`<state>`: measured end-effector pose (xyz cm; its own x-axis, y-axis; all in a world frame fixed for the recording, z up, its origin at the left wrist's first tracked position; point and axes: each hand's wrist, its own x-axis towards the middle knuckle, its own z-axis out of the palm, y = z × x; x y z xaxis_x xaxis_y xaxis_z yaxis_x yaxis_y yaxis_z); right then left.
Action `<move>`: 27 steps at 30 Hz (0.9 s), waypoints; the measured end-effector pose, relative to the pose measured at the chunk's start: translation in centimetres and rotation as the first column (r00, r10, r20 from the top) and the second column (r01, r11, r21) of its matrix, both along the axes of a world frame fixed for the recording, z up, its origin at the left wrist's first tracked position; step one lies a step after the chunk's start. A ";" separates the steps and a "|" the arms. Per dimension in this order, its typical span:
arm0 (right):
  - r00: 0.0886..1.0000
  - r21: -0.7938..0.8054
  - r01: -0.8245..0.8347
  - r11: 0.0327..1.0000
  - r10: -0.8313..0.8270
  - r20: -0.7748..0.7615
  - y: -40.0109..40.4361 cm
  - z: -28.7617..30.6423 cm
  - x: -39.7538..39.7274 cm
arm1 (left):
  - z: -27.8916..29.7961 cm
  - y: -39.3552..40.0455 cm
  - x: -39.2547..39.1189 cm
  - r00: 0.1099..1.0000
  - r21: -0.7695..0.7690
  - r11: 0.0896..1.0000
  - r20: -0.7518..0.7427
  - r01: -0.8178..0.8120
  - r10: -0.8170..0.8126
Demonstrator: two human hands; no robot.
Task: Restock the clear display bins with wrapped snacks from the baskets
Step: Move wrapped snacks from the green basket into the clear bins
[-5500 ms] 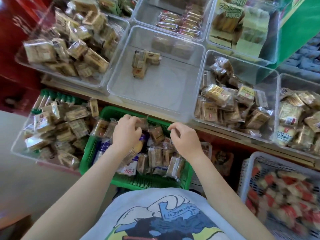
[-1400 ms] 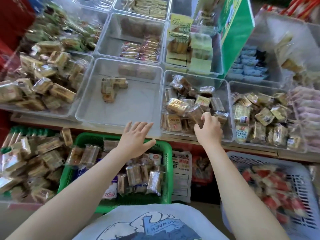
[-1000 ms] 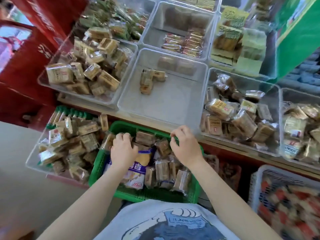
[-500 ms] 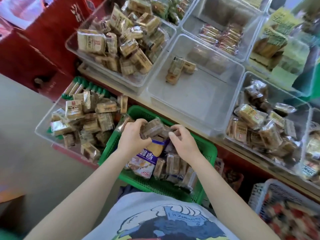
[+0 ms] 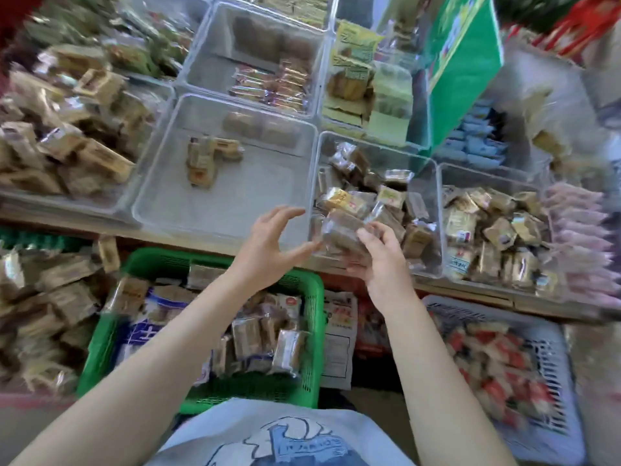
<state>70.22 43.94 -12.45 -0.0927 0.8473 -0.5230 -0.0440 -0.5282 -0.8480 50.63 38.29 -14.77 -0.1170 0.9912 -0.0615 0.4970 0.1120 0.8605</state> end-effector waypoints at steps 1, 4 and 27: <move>0.997 0.000 0.076 0.997 -0.076 -0.025 0.8 0.1 1.8 | -0.4 1.3 1.6 1.000 -0.007 1.000 -0.004 -0.002 0.002; 0.973 -0.006 0.227 0.974 -0.227 -0.032 3.9 0.4 6.3 | -2.7 4.3 5.6 0.995 -0.107 0.993 -0.085 -0.052 0.043; 0.978 -0.032 0.097 0.995 -0.101 -0.182 2.8 0.1 6.1 | -3.1 3.5 5.3 0.990 -0.168 0.978 0.043 -0.123 0.132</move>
<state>76.30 46.77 -12.37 -0.1047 0.8454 -0.5238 -0.2507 -0.5321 -0.8087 55.89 41.82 -17.87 -0.2342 0.9441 -0.2318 0.4228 0.3137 0.8502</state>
